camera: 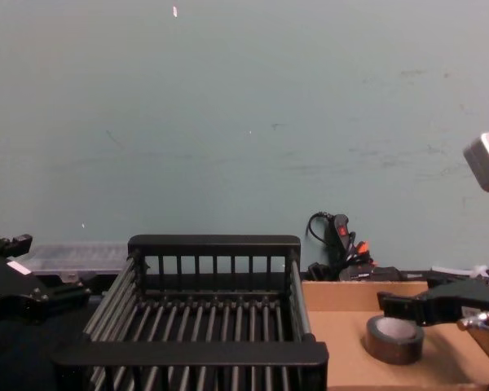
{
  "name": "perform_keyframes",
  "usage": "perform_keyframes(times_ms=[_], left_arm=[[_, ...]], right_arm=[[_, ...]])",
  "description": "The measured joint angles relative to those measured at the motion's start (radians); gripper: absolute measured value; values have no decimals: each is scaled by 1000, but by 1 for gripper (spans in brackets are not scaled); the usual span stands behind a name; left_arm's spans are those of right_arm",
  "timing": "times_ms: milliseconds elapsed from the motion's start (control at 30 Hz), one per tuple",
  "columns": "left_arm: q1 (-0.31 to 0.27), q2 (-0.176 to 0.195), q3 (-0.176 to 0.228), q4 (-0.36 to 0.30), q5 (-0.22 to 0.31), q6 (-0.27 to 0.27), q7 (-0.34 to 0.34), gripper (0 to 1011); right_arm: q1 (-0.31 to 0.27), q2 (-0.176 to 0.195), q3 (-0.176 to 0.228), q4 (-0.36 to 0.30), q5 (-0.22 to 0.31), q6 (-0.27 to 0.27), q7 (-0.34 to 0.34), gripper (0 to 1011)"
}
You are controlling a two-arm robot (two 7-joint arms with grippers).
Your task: Pick up the white tape and place it into the black box , Pick up the silver tape and place it into the brown box.
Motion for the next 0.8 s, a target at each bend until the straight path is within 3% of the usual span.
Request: perform_keyframes(times_ms=[233,500,800], left_arm=[[0,0,0,0,0,0,0,1001],[0,0,0,0,0,0,0,1001],[0,0,0,0,0,0,0,1001]], right_arm=[[0,0,0,0,0,0,0,993],[-7,2,5,-14,2,-2,3,1002],[-64,22,34,-130,19,9,22,1002]])
